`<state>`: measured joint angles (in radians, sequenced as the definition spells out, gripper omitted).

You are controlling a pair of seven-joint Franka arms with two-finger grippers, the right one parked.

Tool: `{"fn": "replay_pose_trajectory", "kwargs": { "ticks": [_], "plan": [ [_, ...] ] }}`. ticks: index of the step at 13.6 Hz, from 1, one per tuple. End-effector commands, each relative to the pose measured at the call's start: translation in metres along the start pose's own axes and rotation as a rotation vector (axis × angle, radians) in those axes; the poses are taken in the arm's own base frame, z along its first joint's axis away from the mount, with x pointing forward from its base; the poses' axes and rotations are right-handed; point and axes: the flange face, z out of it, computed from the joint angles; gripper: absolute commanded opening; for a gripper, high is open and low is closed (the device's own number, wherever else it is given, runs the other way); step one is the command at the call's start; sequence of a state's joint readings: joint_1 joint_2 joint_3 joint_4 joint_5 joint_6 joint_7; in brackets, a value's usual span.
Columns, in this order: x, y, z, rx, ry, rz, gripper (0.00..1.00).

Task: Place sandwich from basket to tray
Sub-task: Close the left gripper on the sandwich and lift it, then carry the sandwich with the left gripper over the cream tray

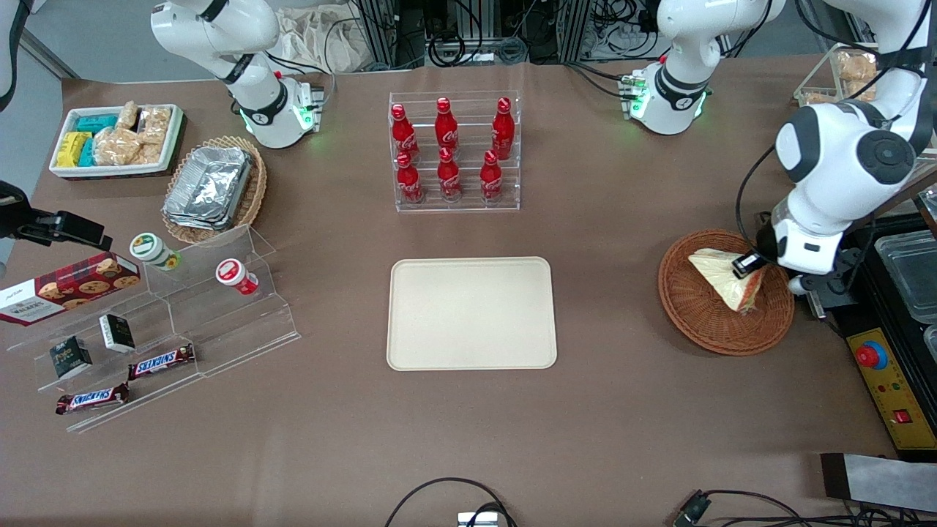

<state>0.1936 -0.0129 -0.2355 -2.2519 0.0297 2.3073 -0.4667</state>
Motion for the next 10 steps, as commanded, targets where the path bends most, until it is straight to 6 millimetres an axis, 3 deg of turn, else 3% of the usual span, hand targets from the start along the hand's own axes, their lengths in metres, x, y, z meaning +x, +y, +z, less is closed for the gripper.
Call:
{"fn": "replay_pose_trajectory", "kwargs": {
  "ticks": [1,6,10],
  "plan": [
    [-0.014,0.039,-0.013,0.033,0.029,0.136,0.2],
    [-0.04,0.115,-0.048,0.017,0.033,0.193,0.2],
    [-0.08,0.165,-0.053,0.029,0.053,0.302,0.2]
  ]
}}
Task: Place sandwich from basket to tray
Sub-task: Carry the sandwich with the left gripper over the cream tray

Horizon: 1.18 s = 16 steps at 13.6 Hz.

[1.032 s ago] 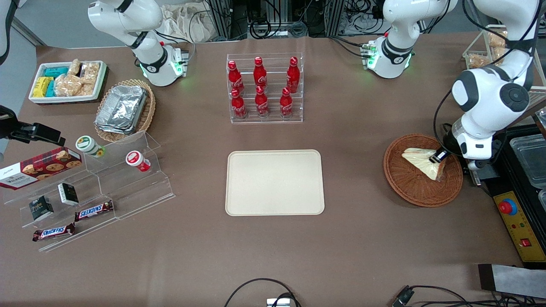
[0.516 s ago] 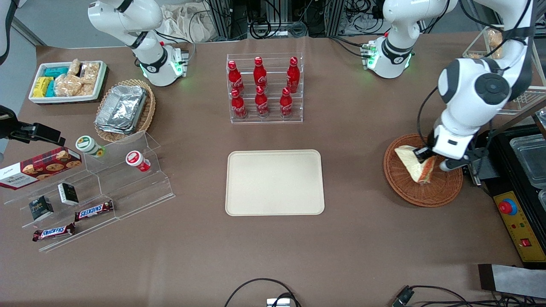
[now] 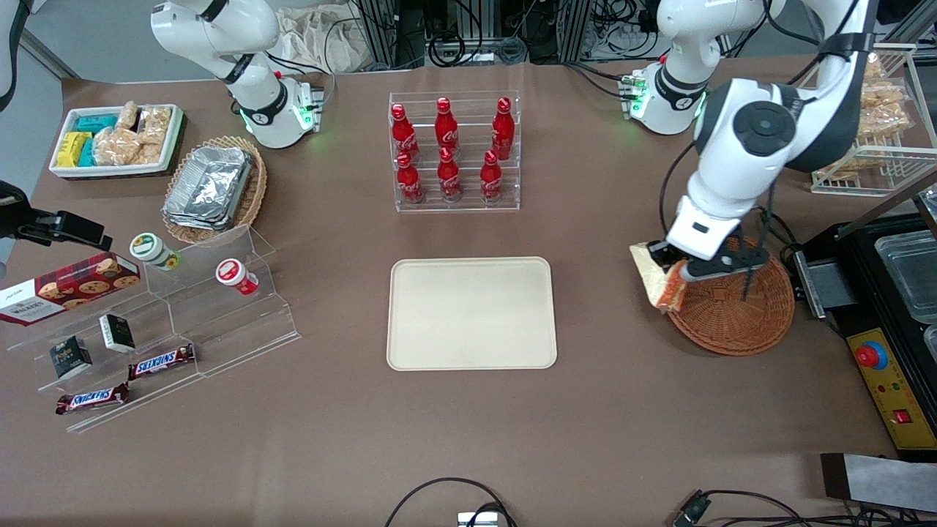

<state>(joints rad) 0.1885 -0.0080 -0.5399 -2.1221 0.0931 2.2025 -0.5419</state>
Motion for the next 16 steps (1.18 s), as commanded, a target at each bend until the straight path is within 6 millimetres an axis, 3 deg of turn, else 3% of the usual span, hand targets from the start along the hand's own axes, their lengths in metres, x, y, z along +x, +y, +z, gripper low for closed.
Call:
{"fn": "replay_pose_trajectory", "kwargs": {
  "ticks": [1,4,8,10,12,16],
  "plan": [
    [-0.011,0.032,-0.002,0.018,0.003,0.064,0.23],
    [-0.025,0.068,-0.002,-0.011,-0.005,0.131,0.25],
    [-0.049,0.101,-0.002,0.0,0.003,0.223,0.25],
    [-0.053,0.113,0.008,-0.006,-0.014,0.227,0.25],
    [-0.045,0.128,0.018,-0.022,-0.024,0.184,0.25],
    [-0.046,0.174,0.038,-0.004,0.013,0.121,0.25]
  ]
}}
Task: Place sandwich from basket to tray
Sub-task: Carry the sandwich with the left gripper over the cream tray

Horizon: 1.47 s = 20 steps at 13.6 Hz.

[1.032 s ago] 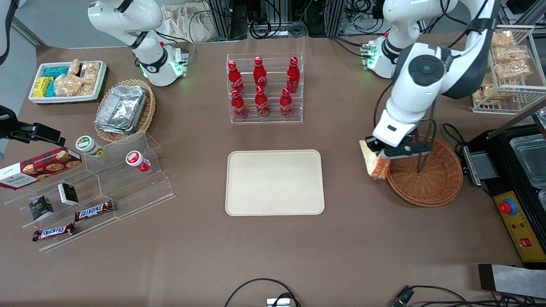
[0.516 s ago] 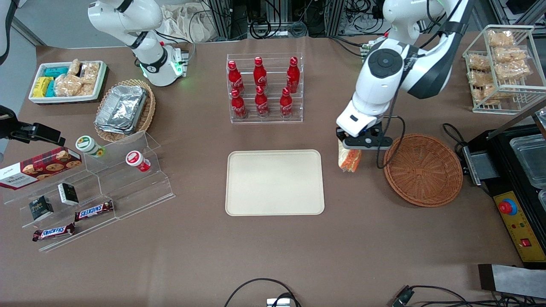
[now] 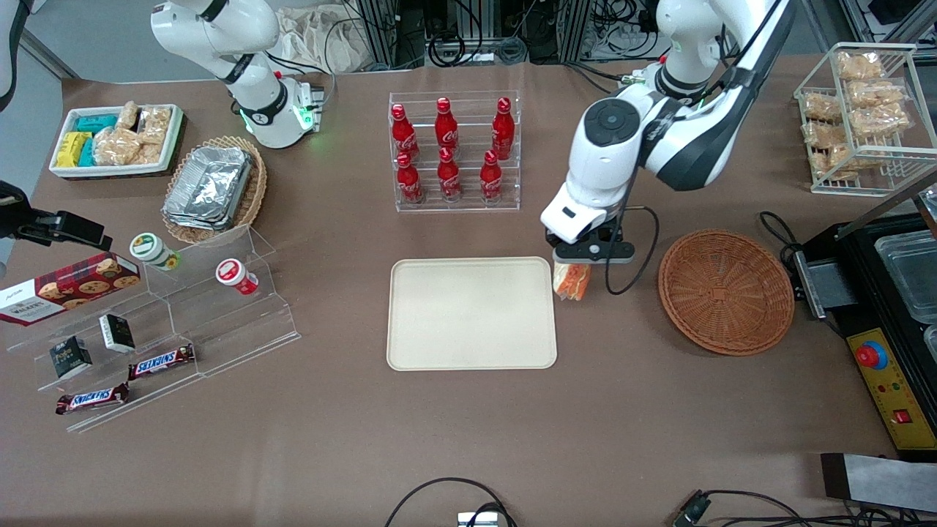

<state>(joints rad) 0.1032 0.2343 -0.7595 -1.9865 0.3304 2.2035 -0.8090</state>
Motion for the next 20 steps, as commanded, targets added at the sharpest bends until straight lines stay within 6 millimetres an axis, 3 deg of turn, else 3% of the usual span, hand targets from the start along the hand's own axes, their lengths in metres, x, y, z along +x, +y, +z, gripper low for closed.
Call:
{"fn": "replay_pose_trajectory", "kwargs": {
  "ticks": [1,5,11,15,20],
  "plan": [
    [0.012,0.027,0.015,0.005,0.007,-0.04,0.25],
    [0.018,0.048,0.029,-0.02,-0.004,-0.053,0.24],
    [0.017,0.082,0.069,-0.01,-0.004,-0.048,0.24],
    [0.015,0.085,0.101,0.023,0.005,-0.052,0.24],
    [0.012,0.087,0.121,0.027,-0.017,-0.037,0.24]
  ]
}}
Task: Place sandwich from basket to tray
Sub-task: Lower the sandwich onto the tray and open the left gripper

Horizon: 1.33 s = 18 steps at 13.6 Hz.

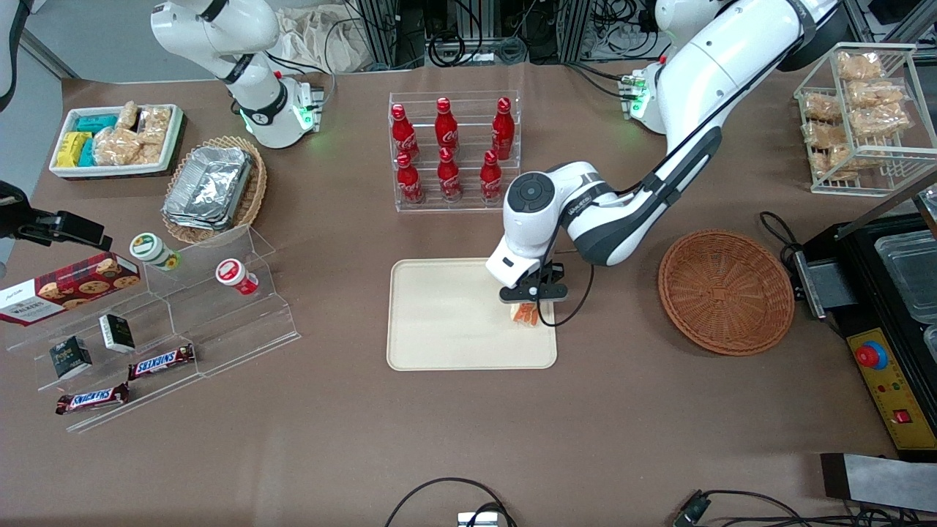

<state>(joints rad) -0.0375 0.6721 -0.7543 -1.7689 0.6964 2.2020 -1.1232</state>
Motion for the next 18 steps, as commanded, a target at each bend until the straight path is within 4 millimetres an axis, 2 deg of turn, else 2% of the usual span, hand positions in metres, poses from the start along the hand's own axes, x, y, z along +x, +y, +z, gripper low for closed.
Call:
{"fn": "replay_pose_trajectory", "kwargs": {
  "ticks": [1,3,5,9,10,11,12,13,18],
  "plan": [
    [-0.002,0.021,0.002,0.001,0.009,0.019,0.25],
    [0.004,0.032,0.012,0.006,0.017,0.013,0.26],
    [0.0,0.041,0.025,0.034,0.029,0.021,0.26],
    [-0.003,0.043,0.034,0.046,0.027,0.025,0.26],
    [-0.003,0.044,0.034,0.045,0.027,0.025,0.29],
    [-0.002,0.043,0.033,0.044,0.028,0.024,0.6],
    [-0.001,0.042,0.033,0.045,0.03,0.023,0.71],
    [-0.001,0.042,0.033,0.045,0.03,0.026,0.78],
    [0.014,0.038,0.018,0.035,0.049,0.01,0.8]
  ]
}}
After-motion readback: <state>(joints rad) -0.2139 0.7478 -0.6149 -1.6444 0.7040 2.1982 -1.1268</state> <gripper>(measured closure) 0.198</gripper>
